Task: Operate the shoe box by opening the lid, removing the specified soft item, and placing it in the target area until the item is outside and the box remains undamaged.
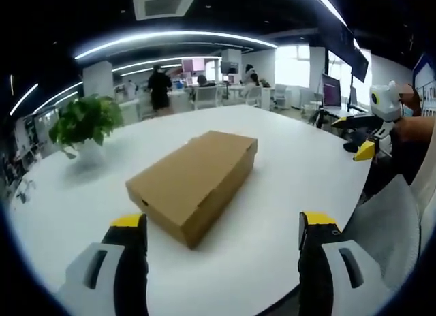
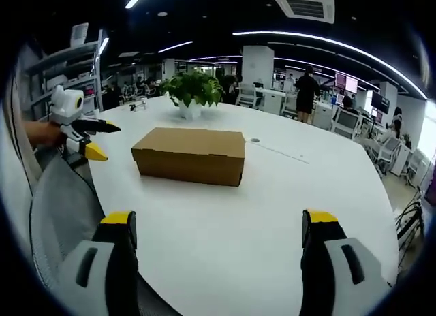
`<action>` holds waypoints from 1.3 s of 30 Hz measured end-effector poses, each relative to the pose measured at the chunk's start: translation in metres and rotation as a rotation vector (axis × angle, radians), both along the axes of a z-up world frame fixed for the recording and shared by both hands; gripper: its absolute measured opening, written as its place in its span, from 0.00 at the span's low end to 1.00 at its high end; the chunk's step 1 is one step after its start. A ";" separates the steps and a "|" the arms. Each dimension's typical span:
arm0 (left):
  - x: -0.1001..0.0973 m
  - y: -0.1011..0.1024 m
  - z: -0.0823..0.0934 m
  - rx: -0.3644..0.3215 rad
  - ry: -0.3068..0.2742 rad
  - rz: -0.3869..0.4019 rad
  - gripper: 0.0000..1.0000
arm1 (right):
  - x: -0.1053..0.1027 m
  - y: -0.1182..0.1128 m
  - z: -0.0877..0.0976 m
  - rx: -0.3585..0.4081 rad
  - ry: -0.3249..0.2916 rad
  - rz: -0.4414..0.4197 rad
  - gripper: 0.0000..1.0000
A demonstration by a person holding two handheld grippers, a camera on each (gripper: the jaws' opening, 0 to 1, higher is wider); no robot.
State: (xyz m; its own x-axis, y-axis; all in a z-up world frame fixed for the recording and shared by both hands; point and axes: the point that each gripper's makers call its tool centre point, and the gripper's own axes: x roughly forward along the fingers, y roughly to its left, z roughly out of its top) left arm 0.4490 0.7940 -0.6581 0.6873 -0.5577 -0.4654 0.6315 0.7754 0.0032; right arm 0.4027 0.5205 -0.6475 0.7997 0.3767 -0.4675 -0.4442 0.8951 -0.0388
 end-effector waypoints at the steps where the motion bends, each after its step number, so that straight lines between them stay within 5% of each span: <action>1: 0.001 0.000 0.000 0.002 0.000 0.003 0.93 | 0.001 0.000 0.000 0.000 0.001 0.005 0.96; 26: 0.026 0.006 -0.011 0.030 0.043 0.091 0.84 | 0.052 0.007 -0.008 -0.055 0.057 0.242 0.96; 39: 0.036 0.011 -0.027 0.079 0.099 0.086 0.86 | 0.083 0.017 -0.013 -0.110 0.104 0.445 0.96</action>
